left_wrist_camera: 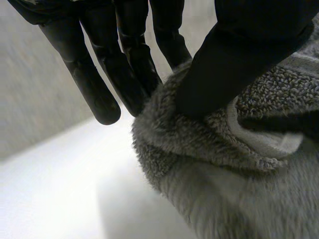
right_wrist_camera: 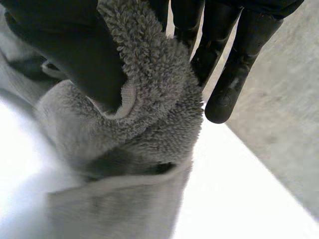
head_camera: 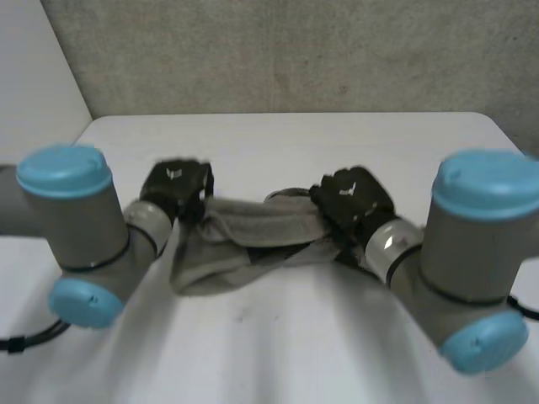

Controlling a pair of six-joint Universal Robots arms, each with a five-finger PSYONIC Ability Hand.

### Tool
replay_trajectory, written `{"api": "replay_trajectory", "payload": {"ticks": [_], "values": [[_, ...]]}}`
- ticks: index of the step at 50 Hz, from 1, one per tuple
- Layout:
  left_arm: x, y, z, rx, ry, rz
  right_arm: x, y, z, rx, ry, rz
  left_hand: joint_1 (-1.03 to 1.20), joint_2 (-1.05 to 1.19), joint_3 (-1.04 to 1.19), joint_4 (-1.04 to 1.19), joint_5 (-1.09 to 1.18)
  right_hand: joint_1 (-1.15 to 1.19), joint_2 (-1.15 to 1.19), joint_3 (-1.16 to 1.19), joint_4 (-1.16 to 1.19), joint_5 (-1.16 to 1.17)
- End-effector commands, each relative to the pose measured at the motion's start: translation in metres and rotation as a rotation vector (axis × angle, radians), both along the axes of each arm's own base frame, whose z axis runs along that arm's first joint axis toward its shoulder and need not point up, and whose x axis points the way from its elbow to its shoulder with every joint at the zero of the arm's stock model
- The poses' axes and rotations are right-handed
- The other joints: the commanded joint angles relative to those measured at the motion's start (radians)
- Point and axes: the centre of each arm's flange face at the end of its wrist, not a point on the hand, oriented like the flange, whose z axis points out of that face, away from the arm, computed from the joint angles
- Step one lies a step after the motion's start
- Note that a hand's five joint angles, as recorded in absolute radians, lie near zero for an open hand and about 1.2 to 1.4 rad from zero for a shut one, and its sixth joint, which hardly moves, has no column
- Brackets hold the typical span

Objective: Fold the towel.

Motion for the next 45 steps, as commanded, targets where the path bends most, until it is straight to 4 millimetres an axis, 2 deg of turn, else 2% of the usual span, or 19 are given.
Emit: {"api": "replay_trajectory", "payload": {"ticks": [1, 2, 3, 4, 5, 7, 9, 12, 18, 19, 20, 22, 24, 25, 26, 28, 33, 40, 45], "values": [[-0.018, -0.042, 0.097, -0.332, 0.105, 0.016, 0.016, -0.069, 0.083, -0.422, -0.067, -0.046, 0.254, 0.194, 0.195, 0.194, 0.22, 0.438, 0.235, 0.255, 0.203, 0.28], [-0.019, -0.049, 0.125, -0.424, 0.149, 0.037, 0.015, -0.085, 0.115, -0.578, -0.151, -0.079, 0.254, 0.194, 0.195, 0.194, 0.22, 0.438, 0.235, 0.255, 0.203, 0.28], [-0.019, -0.049, 0.125, -0.425, 0.15, 0.037, 0.015, -0.085, 0.115, -0.58, -0.152, -0.08, 0.254, 0.194, 0.195, 0.194, 0.22, 0.438, 0.235, 0.255, 0.203, 0.28], [-0.016, -0.055, 0.153, -0.52, 0.2, 0.069, 0.011, -0.095, 0.145, -0.732, -0.232, -0.109, 0.254, 0.194, 0.195, 0.194, 0.22, 0.438, 0.235, 0.255, 0.203, 0.28], [-0.016, -0.055, 0.154, -0.521, 0.2, 0.069, 0.008, -0.098, 0.171, -0.876, -0.312, -0.124, 0.254, 0.194, 0.195, 0.194, 0.22, 0.438, 0.235, 0.255, 0.203, 0.28], [-0.016, -0.055, 0.189, -0.661, 0.287, 0.1, 0.004, -0.097, 0.192, -0.988, -0.383, -0.137, 0.254, 0.194, 0.195, 0.194, 0.22, 0.438, 0.235, 0.255, 0.203, 0.28], [-0.016, -0.052, 0.2, -0.705, 0.312, 0.105, 0.002, -0.092, 0.204, -1.06, -0.429, -0.139, 0.254, 0.194, 0.195, 0.194, 0.22, 0.438, 0.235, 0.255, 0.203, 0.28], [-0.011, -0.041, 0.217, -0.751, 0.34, 0.104, 0.003, -0.089, 0.193, -1.018, -0.408, -0.115, 0.254, 0.194, 0.195, 0.194, 0.22, 0.438, 0.235, 0.255, 0.203, 0.28], [-0.01, -0.035, 0.174, -0.63, 0.263, 0.083, 0.006, -0.082, 0.117, -0.649, -0.194, -0.001, 0.254, 0.194, 0.195, 0.194, 0.22, 0.438, 0.235, 0.255, 0.203, 0.28], [-0.009, -0.034, 0.146, -0.553, 0.212, 0.072, 0.006, -0.082, 0.117, -0.647, -0.193, 0.0, 0.254, 0.194, 0.195, 0.194, 0.22, 0.438, 0.235, 0.255, 0.203, 0.28], [-0.009, -0.034, 0.146, -0.553, 0.212, 0.072, 0.006, -0.076, 0.097, -0.542, -0.14, 0.026, 0.254, 0.194, 0.195, 0.194, 0.22, 0.438, 0.235, 0.255, 0.203, 0.28], [-0.001, -0.029, 0.096, -0.404, 0.127, 0.062, 0.004, -0.072, 0.075, -0.434, -0.088, 0.046, 0.254, 0.194, 0.195, 0.194, 0.22, 0.438, 0.235, 0.255, 0.203, 0.28], [0.003, -0.025, 0.074, -0.34, 0.094, 0.059, -0.002, -0.061, 0.032, -0.232, 0.01, 0.076, 0.254, 0.194, 0.195, 0.194, 0.22, 0.438, 0.235, 0.255, 0.203, 0.28], [0.007, -0.022, 0.051, -0.273, 0.057, 0.057, -0.002, -0.061, 0.032, -0.231, 0.011, 0.076, 0.254, 0.194, 0.195, 0.194, 0.22, 0.438, 0.235, 0.255, 0.203, 0.28], [0.007, -0.022, 0.051, -0.272, 0.056, 0.057, -0.004, -0.056, 0.012, -0.145, 0.053, 0.085, 0.254, 0.194, 0.195, 0.194, 0.22, 0.438, 0.235, 0.255, 0.203, 0.28], [0.013, -0.017, -0.001, -0.127, -0.05, 0.044, -0.006, -0.052, -0.006, -0.066, 0.087, 0.09, 0.254, 0.194, 0.195, 0.194, 0.22, 0.438, 0.235, 0.255, 0.203, 0.28], [0.019, -0.001, -0.049, 0.013, -0.259, -0.005, -0.01, -0.047, -0.046, 0.086, 0.18, 0.105, 0.254, 0.194, 0.195, 0.194, 0.22, 0.438, 0.235, 0.255, 0.203, 0.28], [0.019, 0.011, -0.053, 0.048, -0.369, -0.044, -0.016, -0.046, -0.041, 0.099, 0.198, 0.091, 0.214, 0.153, 0.155, 0.154, 0.18, 0.438, 0.235, 0.255, 0.203, 0.28], [0.017, 0.012, -0.039, 0.012, -0.351, -0.042, -0.019, -0.042, -0.033, 0.106, 0.168, 0.078, -0.321, -0.381, -0.38, -0.381, -0.355, 0.438, 0.235, 0.255, 0.203, 0.28]]}}
